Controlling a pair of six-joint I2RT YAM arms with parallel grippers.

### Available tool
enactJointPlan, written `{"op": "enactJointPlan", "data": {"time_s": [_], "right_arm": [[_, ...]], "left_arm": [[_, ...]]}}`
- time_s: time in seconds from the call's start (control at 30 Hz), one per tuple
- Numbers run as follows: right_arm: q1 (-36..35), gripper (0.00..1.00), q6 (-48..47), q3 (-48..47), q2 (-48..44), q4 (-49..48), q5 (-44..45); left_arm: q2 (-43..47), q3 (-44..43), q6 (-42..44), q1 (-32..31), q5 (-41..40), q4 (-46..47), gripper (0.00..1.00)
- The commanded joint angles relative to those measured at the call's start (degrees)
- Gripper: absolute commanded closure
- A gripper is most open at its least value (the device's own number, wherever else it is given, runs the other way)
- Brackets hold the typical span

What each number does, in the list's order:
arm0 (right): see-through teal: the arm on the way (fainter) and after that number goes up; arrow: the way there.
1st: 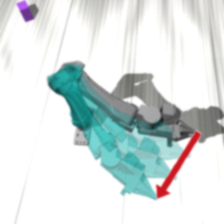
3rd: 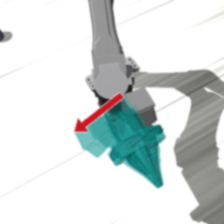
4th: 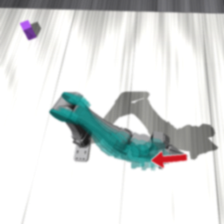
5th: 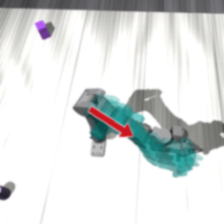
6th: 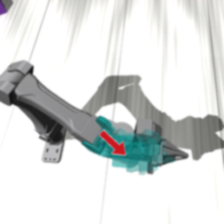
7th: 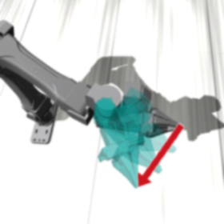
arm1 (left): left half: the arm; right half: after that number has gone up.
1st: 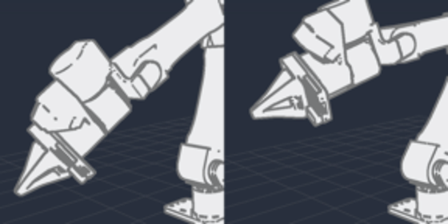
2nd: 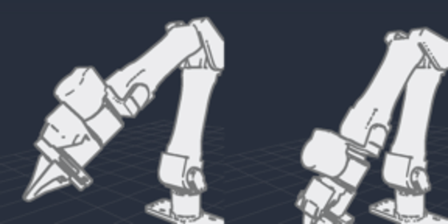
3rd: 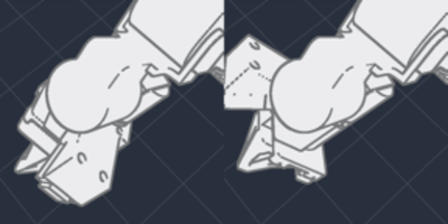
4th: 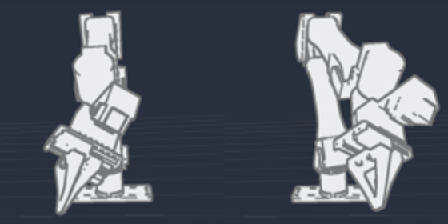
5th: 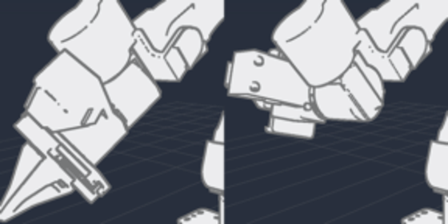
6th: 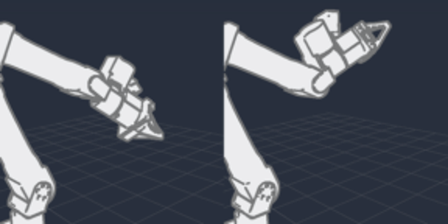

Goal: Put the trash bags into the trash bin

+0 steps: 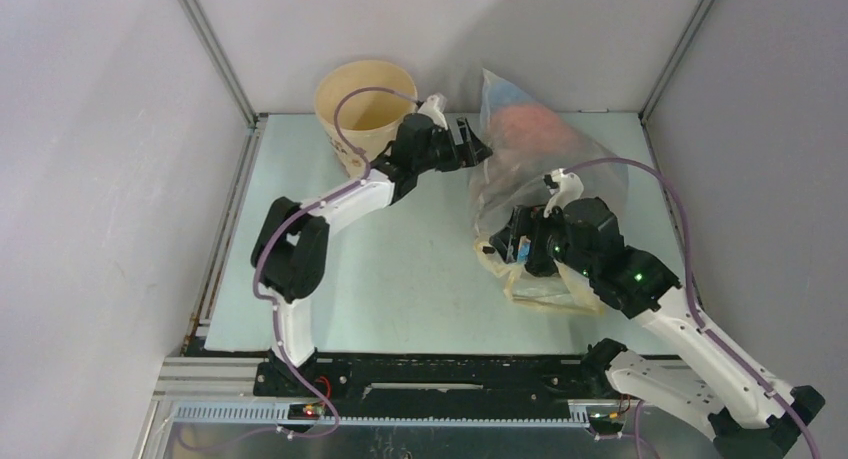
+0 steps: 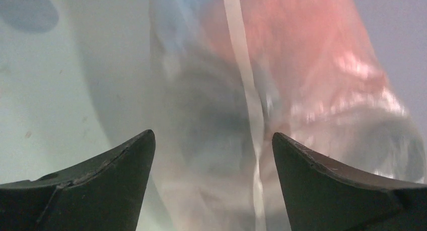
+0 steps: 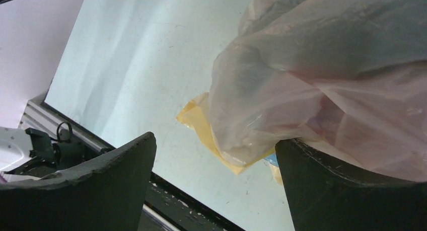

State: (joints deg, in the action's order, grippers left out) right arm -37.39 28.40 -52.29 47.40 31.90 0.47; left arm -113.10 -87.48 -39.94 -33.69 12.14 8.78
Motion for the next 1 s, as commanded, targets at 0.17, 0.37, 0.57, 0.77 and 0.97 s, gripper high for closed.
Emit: {"op": "enactJointPlan", "data": {"time_s": [0.17,0.37,0.57,0.77,0.97], "right_arm": [[-2.91,0.08,-2.26,-3.12,-3.08,1.85,7.29],[-4.60,0.08,-2.61,-3.16,1.09,0.50,6.91],[-5.85,0.07,-3.04,-3.21,9.34,-8.89,7.37],[-2.87,0.08,-3.59,-8.71,24.33,-19.31,6.91],[2.05,0.09,-4.30,-25.66,38.56,-20.96,0.16]], "left_arm": [[26.81,19.48,10.74,-2.22,-6.60,-7.08,0.05],[43.58,30.08,11.28,-5.44,-13.29,-12.57,0.03],[59.07,43.18,9.90,-6.58,-13.66,-12.55,0.04],[68.91,53.36,11.24,-6.53,-18.31,-11.70,0.03],[68.22,55.02,12.74,-6.52,-18.05,-11.14,0.03]]}}
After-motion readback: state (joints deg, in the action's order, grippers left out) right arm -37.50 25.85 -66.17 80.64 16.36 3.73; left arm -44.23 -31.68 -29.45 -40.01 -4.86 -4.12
